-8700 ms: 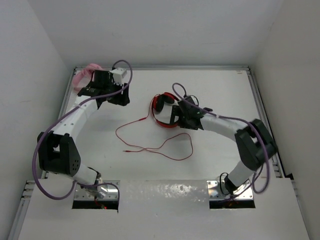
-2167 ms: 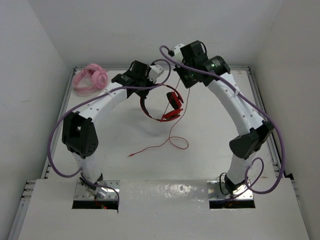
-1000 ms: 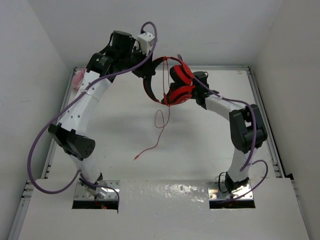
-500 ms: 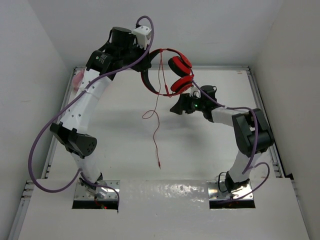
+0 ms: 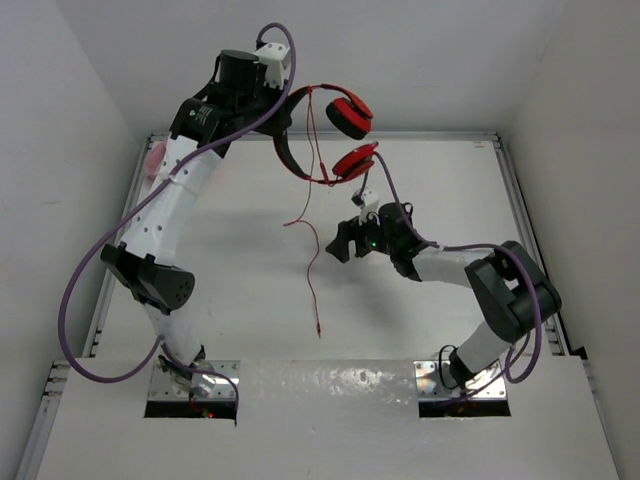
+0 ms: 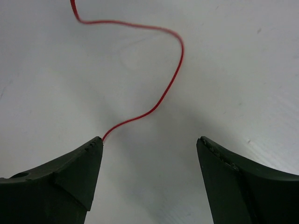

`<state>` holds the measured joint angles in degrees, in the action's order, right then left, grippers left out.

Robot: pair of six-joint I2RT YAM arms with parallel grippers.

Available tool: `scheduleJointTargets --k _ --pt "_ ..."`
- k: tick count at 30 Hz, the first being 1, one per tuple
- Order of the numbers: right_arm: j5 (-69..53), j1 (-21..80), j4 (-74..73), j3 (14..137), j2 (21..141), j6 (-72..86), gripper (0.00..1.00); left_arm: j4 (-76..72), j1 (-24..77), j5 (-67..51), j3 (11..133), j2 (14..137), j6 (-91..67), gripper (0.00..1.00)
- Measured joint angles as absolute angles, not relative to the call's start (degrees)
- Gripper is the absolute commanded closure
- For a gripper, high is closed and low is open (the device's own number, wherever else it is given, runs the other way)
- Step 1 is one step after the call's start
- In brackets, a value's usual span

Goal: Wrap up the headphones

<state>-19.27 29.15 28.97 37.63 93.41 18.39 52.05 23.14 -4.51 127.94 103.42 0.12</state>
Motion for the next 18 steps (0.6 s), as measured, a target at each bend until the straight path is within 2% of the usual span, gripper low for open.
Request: scheduleJointTargets --k 5,10,18 --pt "-10.15 30.96 42.92 38.65 93.14 27.11 0.23 52.16 23.11 -0.14 128.99 103.42 -1.63 1.00" --pt "-3.57 32.67 61.04 43.24 101.86 39.64 0.25 51.88 22.79 3.18 130.08 103.53 -3.11 1.00" --pt "-1.39 34.30 68.53 47.31 110.72 46.63 0.25 50.85 22.79 5.32 131.28 104.77 -4.38 1.00"
